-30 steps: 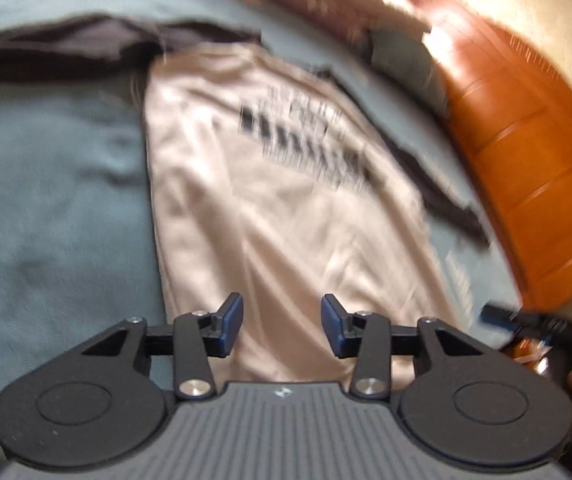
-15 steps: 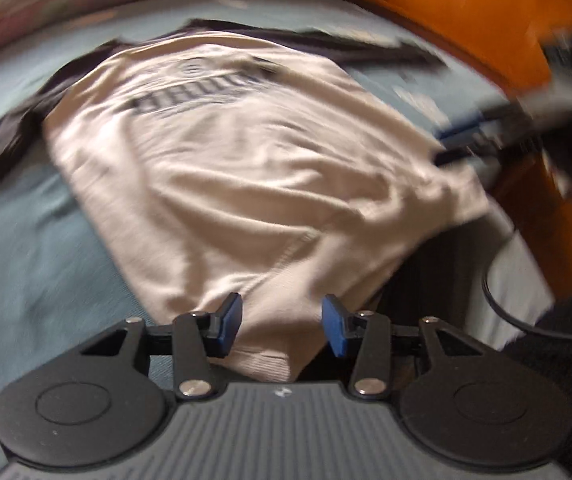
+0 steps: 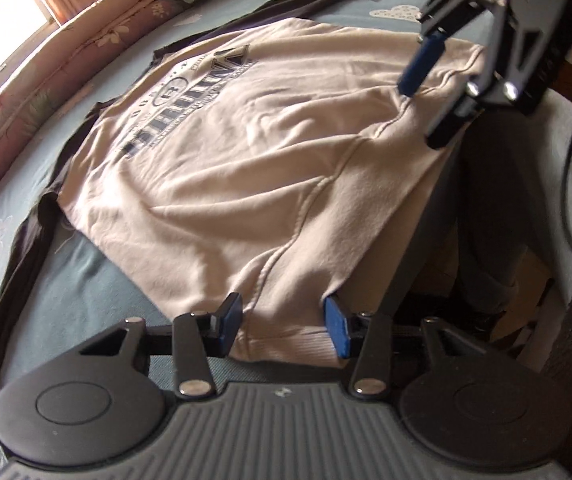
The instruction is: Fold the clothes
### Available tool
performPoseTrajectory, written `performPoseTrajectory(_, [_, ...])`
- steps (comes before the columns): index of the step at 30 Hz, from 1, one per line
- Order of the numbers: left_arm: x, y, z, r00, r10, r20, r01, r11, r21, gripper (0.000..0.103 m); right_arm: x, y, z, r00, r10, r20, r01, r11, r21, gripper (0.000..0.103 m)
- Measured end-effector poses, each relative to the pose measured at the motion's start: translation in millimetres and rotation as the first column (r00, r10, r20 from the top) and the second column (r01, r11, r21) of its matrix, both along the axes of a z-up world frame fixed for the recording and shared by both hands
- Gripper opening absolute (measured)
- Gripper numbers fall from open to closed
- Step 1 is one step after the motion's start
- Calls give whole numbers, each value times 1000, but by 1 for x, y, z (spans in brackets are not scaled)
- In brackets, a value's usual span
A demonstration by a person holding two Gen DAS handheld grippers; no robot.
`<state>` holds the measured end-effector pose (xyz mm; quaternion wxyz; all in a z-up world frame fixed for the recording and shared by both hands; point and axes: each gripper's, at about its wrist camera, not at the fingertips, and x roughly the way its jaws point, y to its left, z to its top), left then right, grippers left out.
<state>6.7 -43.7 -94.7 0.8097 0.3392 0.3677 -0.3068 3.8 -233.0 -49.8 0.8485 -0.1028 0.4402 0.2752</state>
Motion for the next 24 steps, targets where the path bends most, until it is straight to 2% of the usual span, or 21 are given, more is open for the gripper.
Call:
performPoseTrajectory(1, [0,2,1,1000,14,6,-14,1000,-8,40,-4,3,-3,1000,22,16,-22,999,-24,68])
performPoseTrajectory(2, [0,2,2,1000,26,16,-26,1000,-14,29,-5,6,-5,999,34,30,-33,999,-42,68])
performPoseTrajectory(4, [1,3,6,998,50,39,-49,999,-23,19,-8,13,-6,997,59,56,-55,996,-70,68])
performPoseTrajectory(7, [6,6,13,995,83,62,-81,996,-46,15,-11,28,2,988,110,106,-105,993,-55,68])
performPoseTrajectory(11, [7,9,19,995,92,29,-88,991,-97,17,-15,63,2,964,214,158,-197,974,-116,68])
performPoseTrajectory(14, [-4,3,16,1000,20,11,-19,994,-110,27,-19,83,-7,943,286,168,-257,950,-175,66])
performPoseTrajectory(19, [-19,-14,0,994,-100,34,101,994,-34,38,-16,86,-12,947,292,132,-269,948,-168,66])
performPoseTrajectory(23, [-27,-28,-11,972,-180,154,169,982,79,43,-7,76,-7,965,236,110,-225,969,-106,66])
performPoseTrajectory(24, [-26,-29,-11,968,-181,174,168,982,87,43,-5,73,-6,969,223,106,-214,973,-88,66])
